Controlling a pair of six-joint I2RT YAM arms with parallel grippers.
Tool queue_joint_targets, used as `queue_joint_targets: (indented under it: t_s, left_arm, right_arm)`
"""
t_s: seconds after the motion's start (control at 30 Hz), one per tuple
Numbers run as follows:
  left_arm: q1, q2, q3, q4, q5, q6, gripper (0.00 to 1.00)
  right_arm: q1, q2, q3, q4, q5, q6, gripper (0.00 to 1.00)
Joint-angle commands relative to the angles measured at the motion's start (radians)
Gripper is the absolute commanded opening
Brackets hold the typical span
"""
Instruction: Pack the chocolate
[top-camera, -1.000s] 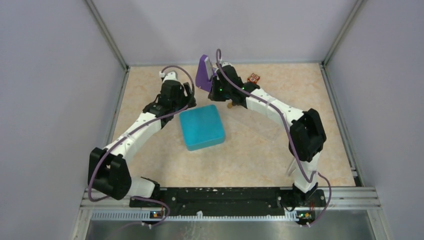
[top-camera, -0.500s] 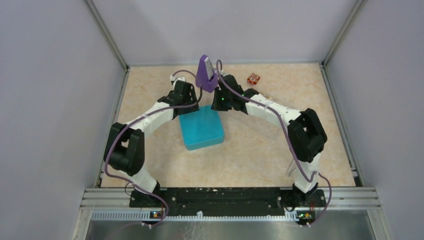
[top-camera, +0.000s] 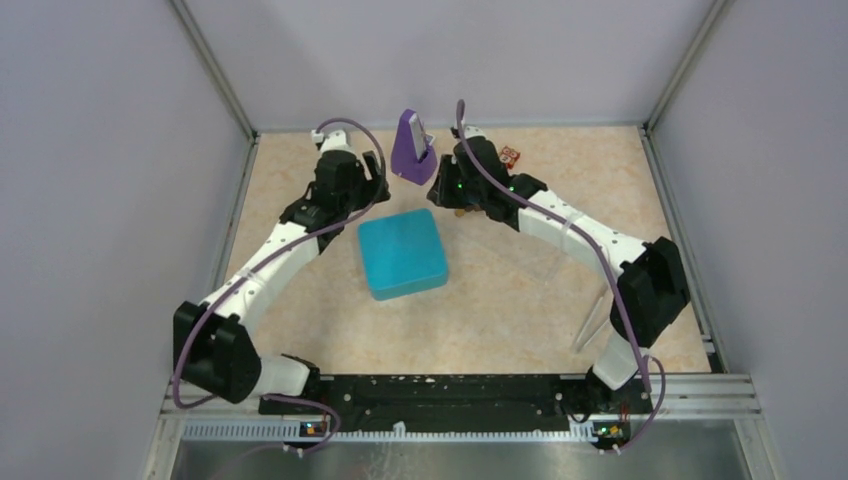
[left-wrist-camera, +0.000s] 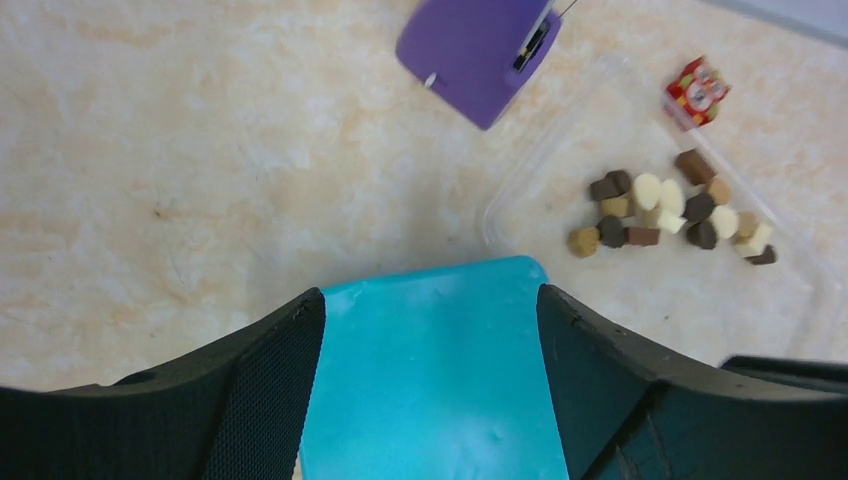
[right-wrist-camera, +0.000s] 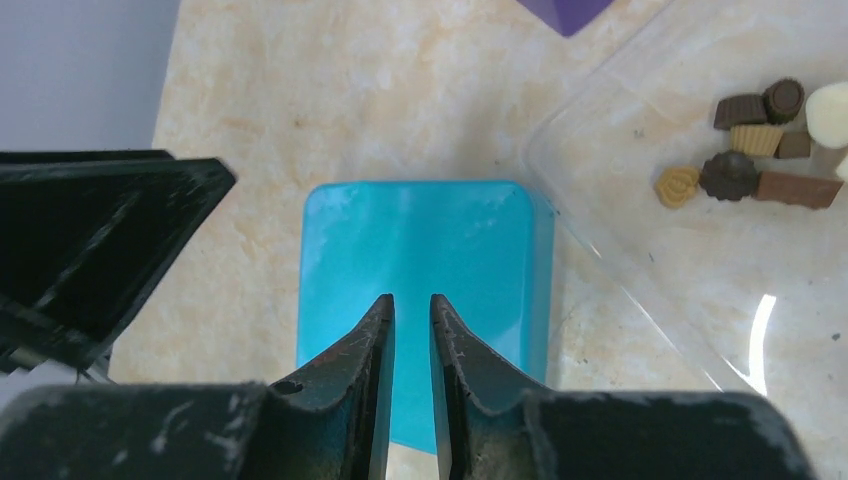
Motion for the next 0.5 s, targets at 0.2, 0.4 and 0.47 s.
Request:
queue_joint_targets:
  t_s: [0.2, 0.4, 0.47]
  left_arm:
    - [0.007, 0.230, -0.082, -0.053, 0.062, -0.101, 0.83]
    - [0.009, 0.246, 0.053, -0.194, 0.102, -0.085, 0.87]
    - [0.009, 0.193, 0.090, -0.212, 0.092, -0.065, 0.89]
  right_arm:
    - [0.084, -0.021, -0.247, 0.052, -0.031, 0.045, 0.19]
    - [0.092, -0.050, -0.273, 0.008, -0.005, 0.042, 0.24]
    - [0.092, -0.073, -0.229, -0.034, 0.039, 0.018, 0.29]
